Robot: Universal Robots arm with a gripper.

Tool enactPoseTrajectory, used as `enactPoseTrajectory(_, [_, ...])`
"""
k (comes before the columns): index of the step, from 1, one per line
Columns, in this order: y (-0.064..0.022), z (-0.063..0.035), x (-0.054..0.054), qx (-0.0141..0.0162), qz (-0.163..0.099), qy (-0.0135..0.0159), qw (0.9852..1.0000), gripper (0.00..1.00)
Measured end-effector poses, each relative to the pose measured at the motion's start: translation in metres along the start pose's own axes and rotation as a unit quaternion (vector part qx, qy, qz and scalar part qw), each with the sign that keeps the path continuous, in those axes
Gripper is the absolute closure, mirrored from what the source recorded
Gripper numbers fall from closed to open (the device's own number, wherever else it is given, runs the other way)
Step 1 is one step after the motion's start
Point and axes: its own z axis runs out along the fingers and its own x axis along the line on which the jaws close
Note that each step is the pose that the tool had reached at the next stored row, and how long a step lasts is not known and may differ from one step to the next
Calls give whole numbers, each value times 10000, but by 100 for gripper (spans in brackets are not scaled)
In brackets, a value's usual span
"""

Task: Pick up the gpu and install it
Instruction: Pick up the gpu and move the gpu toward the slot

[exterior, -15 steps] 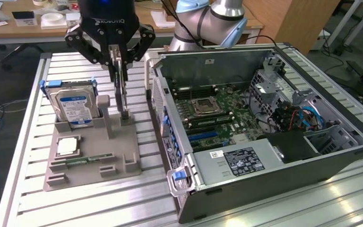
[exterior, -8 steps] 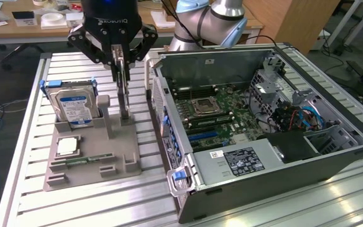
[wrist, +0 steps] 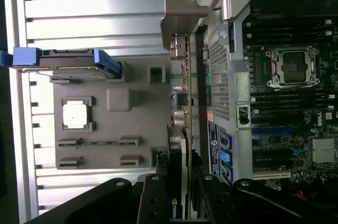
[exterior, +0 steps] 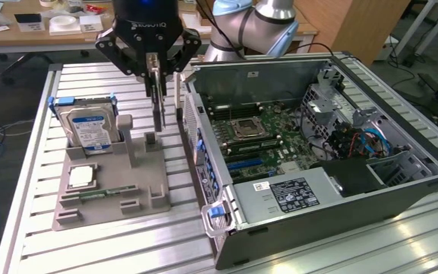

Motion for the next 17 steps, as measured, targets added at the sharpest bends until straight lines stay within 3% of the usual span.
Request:
enactPoseTrajectory(8, [13, 4, -169, -46, 1, 4, 10000, 73])
enactPoseTrajectory(17, [33, 11, -437, -87, 3, 7, 10000, 73])
